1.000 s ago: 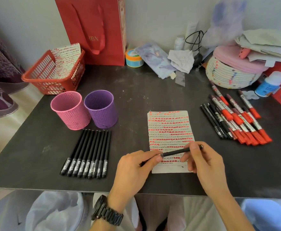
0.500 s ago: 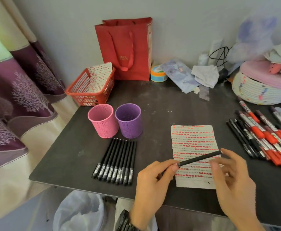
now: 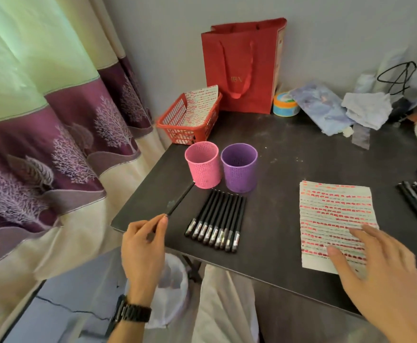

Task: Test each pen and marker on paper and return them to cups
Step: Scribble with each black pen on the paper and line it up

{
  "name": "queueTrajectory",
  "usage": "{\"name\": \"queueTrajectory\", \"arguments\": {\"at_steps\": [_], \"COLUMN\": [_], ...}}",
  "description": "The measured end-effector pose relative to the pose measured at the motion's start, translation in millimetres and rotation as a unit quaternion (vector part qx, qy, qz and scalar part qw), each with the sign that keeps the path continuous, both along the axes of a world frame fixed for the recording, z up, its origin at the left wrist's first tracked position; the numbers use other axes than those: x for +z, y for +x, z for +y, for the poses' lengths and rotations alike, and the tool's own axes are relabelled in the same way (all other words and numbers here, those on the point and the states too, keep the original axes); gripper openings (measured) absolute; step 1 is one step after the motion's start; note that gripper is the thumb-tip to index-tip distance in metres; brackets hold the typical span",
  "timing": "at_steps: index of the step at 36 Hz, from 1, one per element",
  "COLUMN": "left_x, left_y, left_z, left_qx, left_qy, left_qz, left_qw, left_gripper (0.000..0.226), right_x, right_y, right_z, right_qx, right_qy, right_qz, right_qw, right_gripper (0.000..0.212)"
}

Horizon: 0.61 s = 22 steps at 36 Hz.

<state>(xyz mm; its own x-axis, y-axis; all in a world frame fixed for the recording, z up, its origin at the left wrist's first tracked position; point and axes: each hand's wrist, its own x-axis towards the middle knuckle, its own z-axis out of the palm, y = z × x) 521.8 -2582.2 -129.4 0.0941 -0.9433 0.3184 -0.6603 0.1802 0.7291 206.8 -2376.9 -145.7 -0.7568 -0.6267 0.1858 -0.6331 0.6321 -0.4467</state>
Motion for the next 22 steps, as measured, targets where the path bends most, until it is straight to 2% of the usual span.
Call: {"name": "queueTrajectory", "arguments": {"at_steps": [4, 10, 17, 22], "left_x": [-7, -10, -8, -3], "left_y": [0, -18, -31, -35], "left_z": [-9, -15, -11, -8], "left_qx": [0.015, 0.006, 0.008, -0.014], "left_qy": [-0.003, 0.066, 0.104, 0.106], "left_qz": [-0.041, -0.023, -0.075, -0.102], "left_qw": [0.999, 0.998, 0.992, 0.989], "left_gripper": [0.021, 0.011, 0.021, 0.02], "right_x": [6, 6, 3, 2], "right_y": [2, -1, -3, -2], "right_z": [-1, 1, 1, 3], "right_qx": [-0.007, 0.006, 0.02, 0.034], "right_qy": [0.013, 0.025, 0.066, 0.079], "right_qz": [-0.028, -0.025, 0.003, 0.026], "right_qw": [0.999, 0.999, 0.998, 0.996], "right_gripper": [0.075, 0.071, 0.073, 0.07]}}
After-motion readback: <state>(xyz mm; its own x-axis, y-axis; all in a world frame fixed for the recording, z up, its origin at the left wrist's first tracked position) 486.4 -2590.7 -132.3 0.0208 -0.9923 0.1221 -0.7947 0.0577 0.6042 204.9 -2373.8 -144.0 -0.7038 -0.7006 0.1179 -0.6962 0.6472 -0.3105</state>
